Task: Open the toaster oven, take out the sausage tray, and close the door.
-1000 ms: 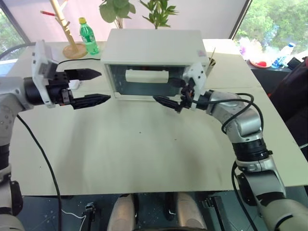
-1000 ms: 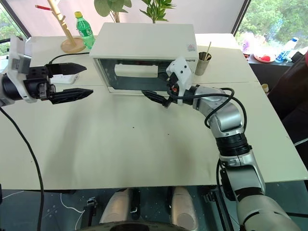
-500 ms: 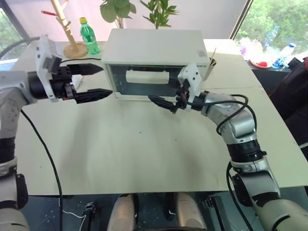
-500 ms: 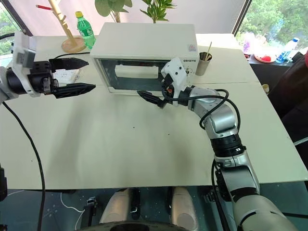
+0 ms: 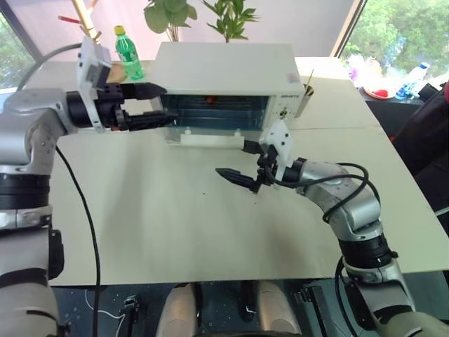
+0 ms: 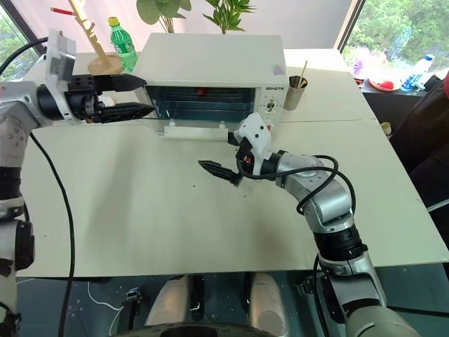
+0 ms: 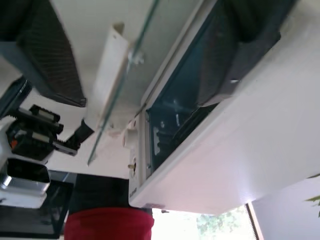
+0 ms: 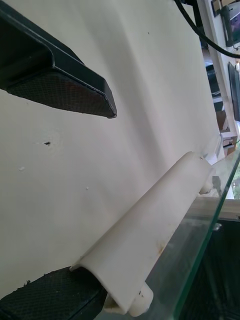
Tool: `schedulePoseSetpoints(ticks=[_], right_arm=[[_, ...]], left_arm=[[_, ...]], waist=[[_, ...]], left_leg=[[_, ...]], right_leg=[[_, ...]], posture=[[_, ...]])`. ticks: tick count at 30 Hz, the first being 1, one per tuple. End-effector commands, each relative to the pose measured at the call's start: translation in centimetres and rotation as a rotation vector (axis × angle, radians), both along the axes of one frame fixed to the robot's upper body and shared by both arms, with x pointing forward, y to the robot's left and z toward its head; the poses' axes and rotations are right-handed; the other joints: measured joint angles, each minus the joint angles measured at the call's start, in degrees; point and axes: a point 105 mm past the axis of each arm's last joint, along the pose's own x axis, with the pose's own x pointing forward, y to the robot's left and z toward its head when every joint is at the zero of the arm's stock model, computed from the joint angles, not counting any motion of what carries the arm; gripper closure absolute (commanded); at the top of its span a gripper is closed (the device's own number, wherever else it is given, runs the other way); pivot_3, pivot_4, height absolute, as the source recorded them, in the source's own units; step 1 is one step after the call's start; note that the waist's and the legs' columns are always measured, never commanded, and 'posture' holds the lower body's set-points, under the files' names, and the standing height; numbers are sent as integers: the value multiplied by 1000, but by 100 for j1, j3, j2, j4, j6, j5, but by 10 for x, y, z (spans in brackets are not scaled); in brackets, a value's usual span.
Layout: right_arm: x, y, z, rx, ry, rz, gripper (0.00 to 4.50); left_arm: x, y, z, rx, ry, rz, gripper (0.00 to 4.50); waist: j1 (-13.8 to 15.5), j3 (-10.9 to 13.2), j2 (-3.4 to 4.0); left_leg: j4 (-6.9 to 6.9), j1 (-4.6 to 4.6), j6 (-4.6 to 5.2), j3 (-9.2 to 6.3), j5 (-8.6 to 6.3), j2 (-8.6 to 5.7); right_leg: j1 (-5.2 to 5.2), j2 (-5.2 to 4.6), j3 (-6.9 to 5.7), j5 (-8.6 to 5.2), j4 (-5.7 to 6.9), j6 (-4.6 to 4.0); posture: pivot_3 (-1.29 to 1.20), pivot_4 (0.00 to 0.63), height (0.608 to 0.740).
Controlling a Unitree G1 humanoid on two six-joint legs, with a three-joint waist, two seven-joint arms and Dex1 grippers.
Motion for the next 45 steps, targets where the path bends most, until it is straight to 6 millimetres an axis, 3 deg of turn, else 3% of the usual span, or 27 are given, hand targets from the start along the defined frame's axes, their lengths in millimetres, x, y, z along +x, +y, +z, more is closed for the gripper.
schedulePoseSetpoints(ticks=[1, 4, 5, 16, 22, 27, 33, 40, 45], right_arm=[[-9, 8, 14, 28, -52, 36, 0], [-9, 7, 13, 25, -53, 30, 0], [-9, 7, 13, 24, -53, 28, 0], [-10, -5, 13, 4, -64, -13, 0], [-11, -48, 4, -85, -33, -100, 0], [-31, -81, -2, -169, 27, -104, 0], [-58, -113, 22, -201, 58, -75, 0], [-55, -129, 51, -176, 22, -128, 0], [-54, -129, 58, -169, 7, -142, 0]], left_arm=[[8, -2, 6, 47, -61, 1, 2853], [17, -2, -5, 113, -76, 6, 4382], [19, -2, -8, 131, -80, 9, 4447], [34, 1, -39, 246, -73, 21, 4447], [35, -4, -43, 234, -62, 6, 4447], [34, -6, -46, 218, -50, -1, 4447], [24, -7, -69, 222, 12, -26, 4447], [9, -8, -96, 266, 57, -51, 4447], [4, -7, -118, 312, 79, -47, 4447]], waist=[[-3, 0, 0], [-4, 0, 0], [-1, 0, 0], [14, -1, -2], [62, -3, -6], [51, -4, -8], [38, -6, -3], [55, -6, -7], [61, -6, -7]], left_leg=[[1, 0, 0, 0, 0, 0], [2, 1, 0, 0, 0, 0], [2, 1, 0, 0, 0, 0], [2, -3, 0, 0, 0, 0], [7, -3, 1, -2, 0, 0], [17, -10, 2, -2, -1, -2], [46, -10, 10, -7, -6, 6], [65, -15, 17, -12, -11, 8], [70, -17, 22, -11, -14, 5]], right_leg=[[0, 0, 0, 0, 0, 0], [0, 0, 0, 0, 1, 0], [0, 0, 0, 0, 1, 0], [0, 0, 0, 0, -1, 0], [2, -1, -1, 0, 0, 0], [1, -3, 0, 2, -1, 3], [6, 4, -1, 2, 10, 3], [11, 4, -1, 2, 11, 2], [12, 1, 0, 2, 10, 3]], posture=[[0, 150, 722], [0, 150, 722], [0, 150, 722], [0, 150, 722], [0, 150, 722], [0, 150, 722], [0, 150, 722], [0, 150, 722], [0, 150, 722]])
